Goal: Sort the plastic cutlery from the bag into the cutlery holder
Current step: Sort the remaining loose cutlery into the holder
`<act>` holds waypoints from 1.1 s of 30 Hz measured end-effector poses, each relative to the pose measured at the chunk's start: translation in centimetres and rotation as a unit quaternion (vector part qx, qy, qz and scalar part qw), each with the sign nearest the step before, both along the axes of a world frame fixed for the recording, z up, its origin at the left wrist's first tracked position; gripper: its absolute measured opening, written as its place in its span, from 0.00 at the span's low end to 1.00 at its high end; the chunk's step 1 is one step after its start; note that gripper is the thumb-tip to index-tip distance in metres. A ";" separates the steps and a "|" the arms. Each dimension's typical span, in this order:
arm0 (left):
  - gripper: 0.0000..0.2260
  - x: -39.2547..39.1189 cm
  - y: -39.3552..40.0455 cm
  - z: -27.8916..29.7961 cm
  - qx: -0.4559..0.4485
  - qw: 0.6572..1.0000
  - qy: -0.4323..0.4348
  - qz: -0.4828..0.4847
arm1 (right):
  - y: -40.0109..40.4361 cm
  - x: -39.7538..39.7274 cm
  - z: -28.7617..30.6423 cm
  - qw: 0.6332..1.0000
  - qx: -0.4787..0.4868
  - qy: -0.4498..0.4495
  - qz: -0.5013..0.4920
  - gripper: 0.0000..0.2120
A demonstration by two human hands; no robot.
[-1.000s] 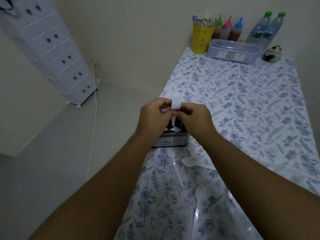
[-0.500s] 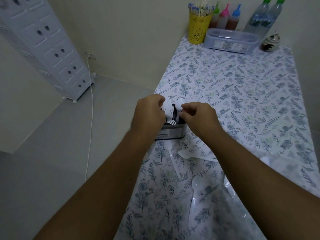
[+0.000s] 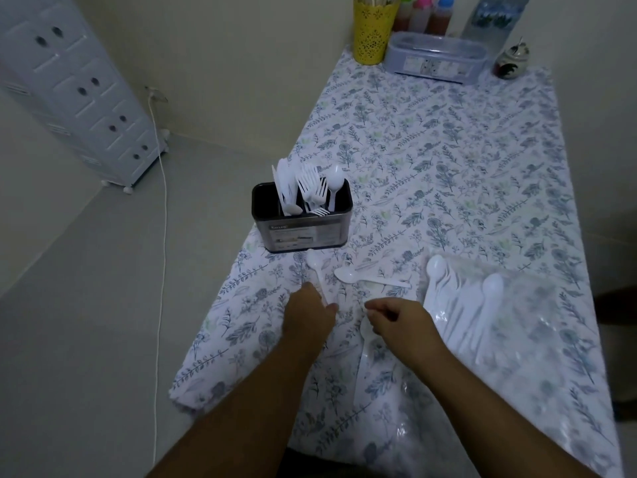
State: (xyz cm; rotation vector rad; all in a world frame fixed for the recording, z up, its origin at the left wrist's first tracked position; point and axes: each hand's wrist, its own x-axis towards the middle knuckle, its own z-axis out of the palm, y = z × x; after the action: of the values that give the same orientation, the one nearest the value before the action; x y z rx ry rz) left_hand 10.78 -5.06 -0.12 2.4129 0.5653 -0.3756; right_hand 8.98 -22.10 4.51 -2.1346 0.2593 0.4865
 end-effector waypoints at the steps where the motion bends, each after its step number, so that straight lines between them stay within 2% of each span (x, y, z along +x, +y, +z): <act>1: 0.13 -0.1 0.2 -0.2 0.009 1.000 -0.002 -0.005 | -0.4 -0.5 -0.2 1.000 0.003 0.007 -0.004 0.10; 3: 0.08 -0.6 1.0 -0.1 0.025 0.999 0.004 -0.022 | -0.9 -1.3 -0.6 0.999 0.017 0.022 -0.021 0.09; 7: 0.05 -2.9 2.6 0.7 0.029 0.999 0.001 -0.045 | -0.9 -2.0 -1.0 0.994 0.071 0.054 -0.062 0.09; 10: 0.02 -6.0 1.8 1.9 -0.083 0.995 -0.001 -0.061 | -0.4 -2.4 -0.8 0.989 0.104 0.076 -0.073 0.11; 12: 0.02 -8.0 0.6 2.6 -0.150 0.980 0.000 -0.131 | 0.0 -2.7 -0.5 0.981 0.136 0.104 -0.089 0.13; 14: 0.03 -9.2 -0.9 3.2 -0.200 0.958 0.020 -0.207 | 0.1 -2.9 -0.4 0.965 0.185 0.134 -0.126 0.08; 16: 0.04 -9.4 -2.0 3.1 -0.198 0.949 0.014 -0.243 | -0.2 -3.2 -0.8 0.952 0.210 0.143 -0.169 0.04; 18: 0.07 -8.7 -2.4 2.7 -0.169 0.961 -0.015 -0.220 | -1.0 -3.4 -1.4 0.933 0.245 0.144 -0.221 0.02; 20: 0.07 -7.2 -2.6 2.1 -0.142 0.975 -0.059 -0.160 | -1.8 -3.7 -1.6 0.908 0.287 0.153 -0.264 0.05; 22: 0.09 -5.3 -3.1 1.6 -0.121 0.981 -0.098 -0.116 | -2.4 -4.0 -1.8 0.906 0.281 0.157 -0.275 0.05; 25: 0.11 -2.5 -4.5 0.6 -0.095 0.987 -0.082 -0.103 | -2.9 -4.7 -2.0 0.907 0.279 0.162 -0.270 0.09; 28: 0.03 -1.4 -5.8 -0.1 -0.043 0.989 -0.048 -0.135 | -3.3 -5.1 -2.0 0.904 0.288 0.172 -0.265 0.13; 30: 0.05 -1.4 -5.8 -0.2 -0.064 0.989 -0.038 -0.128 | -3.5 -5.1 -1.9 0.906 0.286 0.168 -0.263 0.15; 33: 0.03 -1.9 -6.1 0.4 -0.171 0.981 -0.013 -0.087 | -3.7 -4.9 -2.1 0.928 0.246 0.145 -0.240 0.12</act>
State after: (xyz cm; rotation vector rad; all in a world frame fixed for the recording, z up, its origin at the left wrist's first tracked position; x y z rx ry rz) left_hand 8.93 -11.13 0.29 2.1351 0.2530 -0.4732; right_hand 4.07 -25.80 2.41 -1.4385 0.7280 0.5093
